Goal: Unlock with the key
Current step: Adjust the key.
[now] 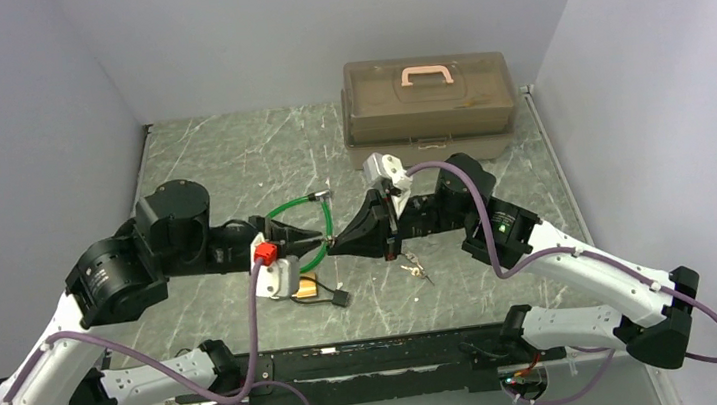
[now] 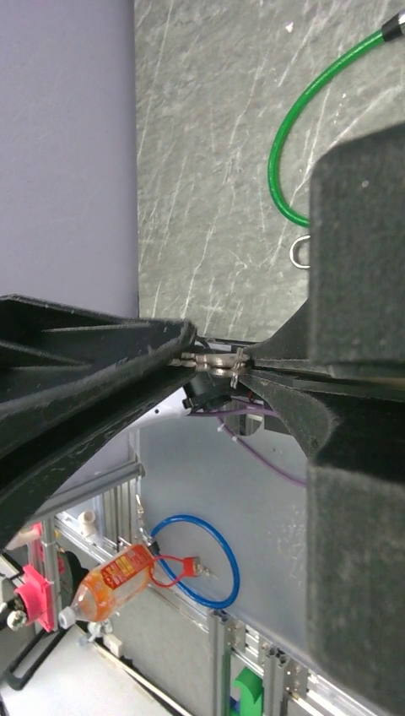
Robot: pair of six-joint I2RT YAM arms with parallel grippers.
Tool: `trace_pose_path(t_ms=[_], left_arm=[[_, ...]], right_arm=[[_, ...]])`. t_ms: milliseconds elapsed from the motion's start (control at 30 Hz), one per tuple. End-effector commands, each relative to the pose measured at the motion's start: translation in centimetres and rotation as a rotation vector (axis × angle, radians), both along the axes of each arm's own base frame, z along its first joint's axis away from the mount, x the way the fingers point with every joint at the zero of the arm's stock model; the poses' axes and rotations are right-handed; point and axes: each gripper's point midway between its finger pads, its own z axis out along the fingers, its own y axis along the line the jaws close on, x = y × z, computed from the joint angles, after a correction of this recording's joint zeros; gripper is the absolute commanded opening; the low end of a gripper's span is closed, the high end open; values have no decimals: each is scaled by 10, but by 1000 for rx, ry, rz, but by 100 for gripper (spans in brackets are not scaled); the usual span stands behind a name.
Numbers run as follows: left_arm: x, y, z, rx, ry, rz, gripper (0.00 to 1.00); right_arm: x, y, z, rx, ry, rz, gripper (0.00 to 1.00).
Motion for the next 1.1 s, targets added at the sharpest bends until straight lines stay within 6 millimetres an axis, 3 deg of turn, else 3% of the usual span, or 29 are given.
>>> trace_pose_path(t_ms=[0,67,133,167,200,233,400,667,900,1067], left_arm=[[34,1,6,-39,-72,167,29],[47,3,5,-45,-104,226,45],[55,4,8,-62,-131,269,48],[59,5,10,-71,-135,293,61],[63,7,14,-83,-140,320,87],[67,8,16,-88,-151,338,98],[66,15,26,-109,-236,329,99],[35,16,7,-117,-364,143,99],[52,16,-4,-126,-666,179,97],[68,11,-3,-137,-908,238,87]], right_arm=[[4,-3,29,73,7,-54,0],[6,-2,29,74,32,-69,0],[8,-2,27,74,50,-74,0],[9,-1,27,75,60,-79,0],[10,-1,27,76,73,-86,0],[11,-1,27,76,94,-95,0],[39,5,27,58,251,-219,0],[88,2,35,97,579,-356,0],[99,9,48,149,782,-334,0],[106,14,51,170,926,-323,0]])
